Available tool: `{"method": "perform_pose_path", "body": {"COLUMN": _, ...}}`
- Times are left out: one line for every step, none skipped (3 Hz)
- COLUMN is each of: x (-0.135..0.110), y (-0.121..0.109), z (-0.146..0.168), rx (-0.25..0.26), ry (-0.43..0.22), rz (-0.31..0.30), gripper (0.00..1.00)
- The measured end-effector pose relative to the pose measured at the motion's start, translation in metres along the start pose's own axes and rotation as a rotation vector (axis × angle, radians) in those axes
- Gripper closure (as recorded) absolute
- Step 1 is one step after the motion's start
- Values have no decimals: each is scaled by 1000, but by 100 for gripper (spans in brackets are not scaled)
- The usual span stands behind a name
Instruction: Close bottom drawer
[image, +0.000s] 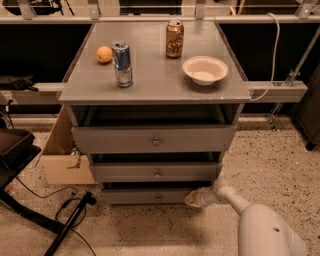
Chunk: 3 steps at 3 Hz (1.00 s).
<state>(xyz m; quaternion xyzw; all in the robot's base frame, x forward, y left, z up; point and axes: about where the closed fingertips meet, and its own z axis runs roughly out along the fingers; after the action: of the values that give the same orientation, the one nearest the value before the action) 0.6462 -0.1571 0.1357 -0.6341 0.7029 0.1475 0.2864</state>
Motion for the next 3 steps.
{"method": "perform_pose_path", "body": {"x": 0, "y": 0, "z": 0, "rx": 0, "ry": 0, "rz": 0, "gripper": 96}}
{"method": "perform_pose_path", "body": {"x": -6, "y": 11, "z": -10, "rx": -48, "ry": -26, "rz": -9, "gripper": 100}}
{"method": "perform_pose_path", "body": {"x": -14, "y": 29, "z": -46, "rx": -106, "ry": -67, "rz": -39, "gripper": 100}}
